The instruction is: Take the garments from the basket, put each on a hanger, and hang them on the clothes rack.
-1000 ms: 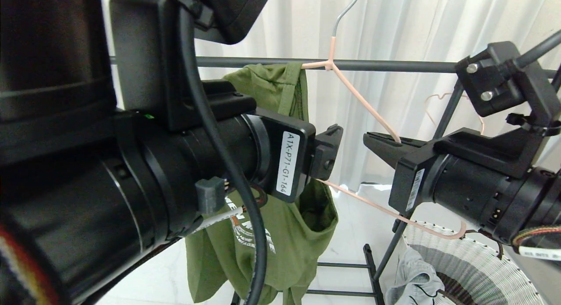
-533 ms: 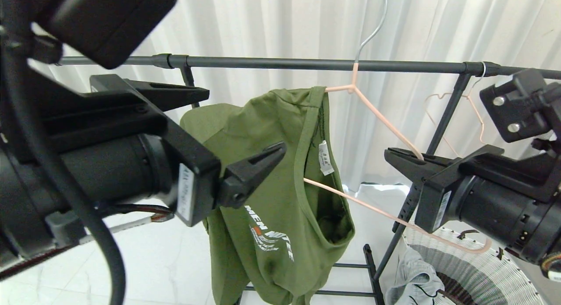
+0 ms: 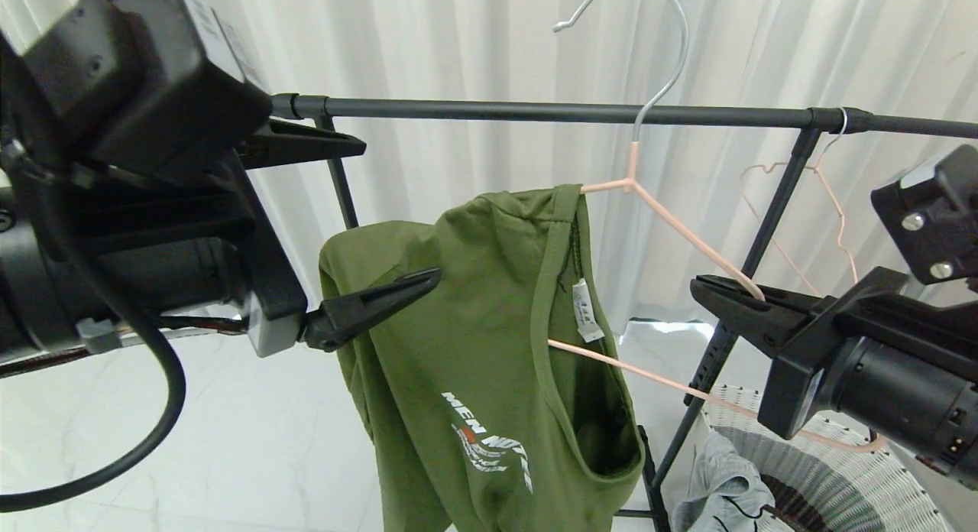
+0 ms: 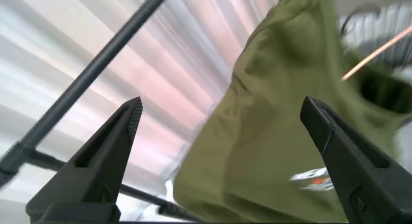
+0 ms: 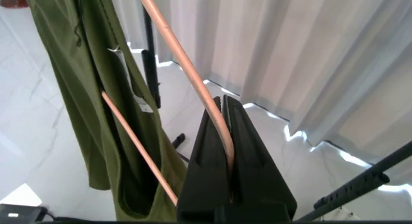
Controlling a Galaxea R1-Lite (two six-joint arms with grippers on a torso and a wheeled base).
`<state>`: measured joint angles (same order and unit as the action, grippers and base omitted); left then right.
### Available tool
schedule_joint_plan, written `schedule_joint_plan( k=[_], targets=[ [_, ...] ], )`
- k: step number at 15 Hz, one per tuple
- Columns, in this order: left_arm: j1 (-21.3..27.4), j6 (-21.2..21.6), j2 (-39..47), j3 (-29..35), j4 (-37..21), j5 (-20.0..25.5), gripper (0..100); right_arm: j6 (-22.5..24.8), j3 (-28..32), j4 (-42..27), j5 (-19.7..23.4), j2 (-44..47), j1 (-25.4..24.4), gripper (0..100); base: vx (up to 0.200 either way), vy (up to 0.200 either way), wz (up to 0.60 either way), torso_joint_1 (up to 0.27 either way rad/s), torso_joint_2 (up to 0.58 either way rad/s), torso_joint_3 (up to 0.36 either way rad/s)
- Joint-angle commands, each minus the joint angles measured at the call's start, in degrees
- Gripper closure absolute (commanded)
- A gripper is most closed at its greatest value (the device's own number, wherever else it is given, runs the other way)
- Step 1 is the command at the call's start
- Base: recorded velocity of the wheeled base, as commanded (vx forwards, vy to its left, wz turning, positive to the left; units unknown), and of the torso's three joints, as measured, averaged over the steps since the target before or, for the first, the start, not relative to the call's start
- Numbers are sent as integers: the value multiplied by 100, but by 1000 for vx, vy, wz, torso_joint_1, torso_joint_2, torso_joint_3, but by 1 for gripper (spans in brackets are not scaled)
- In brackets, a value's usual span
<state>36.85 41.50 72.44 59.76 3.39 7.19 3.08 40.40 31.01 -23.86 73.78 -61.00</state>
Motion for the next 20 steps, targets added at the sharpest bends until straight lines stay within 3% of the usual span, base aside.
schedule_joint_plan(
  k=[1,6,15,16,20],
  targets=[
    [-11,175,306,10,4,1,0,17,3,10,13,14,-17,100,0,0,0,0,0,0],
    [147,412,561,10,4,-201,0,70,-6,1,4,31,-166,100,0,0,0,0,0,0],
    [226,421,605,-17,4,-227,0,193,12,19,4,102,-404,100,0,0,0,0,0,0],
    [235,421,605,-8,4,-227,100,193,12,19,4,102,-404,100,0,0,0,0,0,0],
    [243,412,605,-17,4,-218,100,193,29,19,4,84,-448,100,0,0,0,0,0,0]
  ],
)
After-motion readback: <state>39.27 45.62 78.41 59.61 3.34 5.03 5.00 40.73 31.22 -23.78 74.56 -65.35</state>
